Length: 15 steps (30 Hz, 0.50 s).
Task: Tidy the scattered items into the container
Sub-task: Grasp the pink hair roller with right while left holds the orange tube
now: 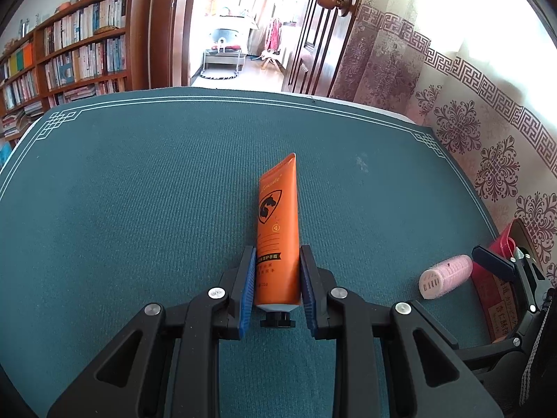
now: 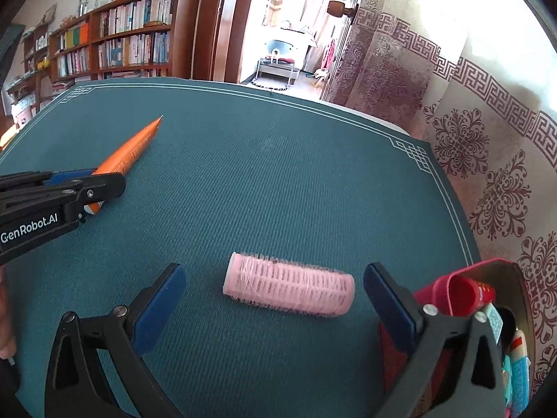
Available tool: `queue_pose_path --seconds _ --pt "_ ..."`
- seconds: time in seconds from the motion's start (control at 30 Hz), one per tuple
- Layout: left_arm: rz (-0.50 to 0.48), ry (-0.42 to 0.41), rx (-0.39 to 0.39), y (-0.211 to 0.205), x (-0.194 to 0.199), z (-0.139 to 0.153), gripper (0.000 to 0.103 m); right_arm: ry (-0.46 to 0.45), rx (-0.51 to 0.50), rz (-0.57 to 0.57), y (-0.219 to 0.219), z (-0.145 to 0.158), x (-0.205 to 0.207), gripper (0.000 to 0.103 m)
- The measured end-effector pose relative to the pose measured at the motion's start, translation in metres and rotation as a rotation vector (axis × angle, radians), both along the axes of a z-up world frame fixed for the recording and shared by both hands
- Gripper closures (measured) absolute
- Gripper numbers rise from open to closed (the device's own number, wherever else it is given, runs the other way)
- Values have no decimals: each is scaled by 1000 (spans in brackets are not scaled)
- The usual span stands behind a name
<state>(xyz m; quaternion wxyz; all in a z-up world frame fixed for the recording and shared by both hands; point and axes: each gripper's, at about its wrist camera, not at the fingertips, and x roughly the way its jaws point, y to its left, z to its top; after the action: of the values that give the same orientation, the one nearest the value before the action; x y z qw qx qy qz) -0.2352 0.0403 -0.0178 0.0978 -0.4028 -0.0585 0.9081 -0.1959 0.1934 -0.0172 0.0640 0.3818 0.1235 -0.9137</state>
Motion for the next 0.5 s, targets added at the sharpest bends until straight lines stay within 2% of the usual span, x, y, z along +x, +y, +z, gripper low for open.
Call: queue_pose_path --seconds 0.13,0.23,0.33,0.5 --pt "10 9 5 -4 1 2 77 -9 -147 116 -2 8 14 1" --pt "25 11 7 -9 -1 3 77 -21 -246 158 0 9 20 1" --pt "37 7 13 -13 -2 3 77 15 -202 93 0 7 21 3" --pt "35 -3 13 -9 -3 0 77 18 -132 -33 4 5 5 4"
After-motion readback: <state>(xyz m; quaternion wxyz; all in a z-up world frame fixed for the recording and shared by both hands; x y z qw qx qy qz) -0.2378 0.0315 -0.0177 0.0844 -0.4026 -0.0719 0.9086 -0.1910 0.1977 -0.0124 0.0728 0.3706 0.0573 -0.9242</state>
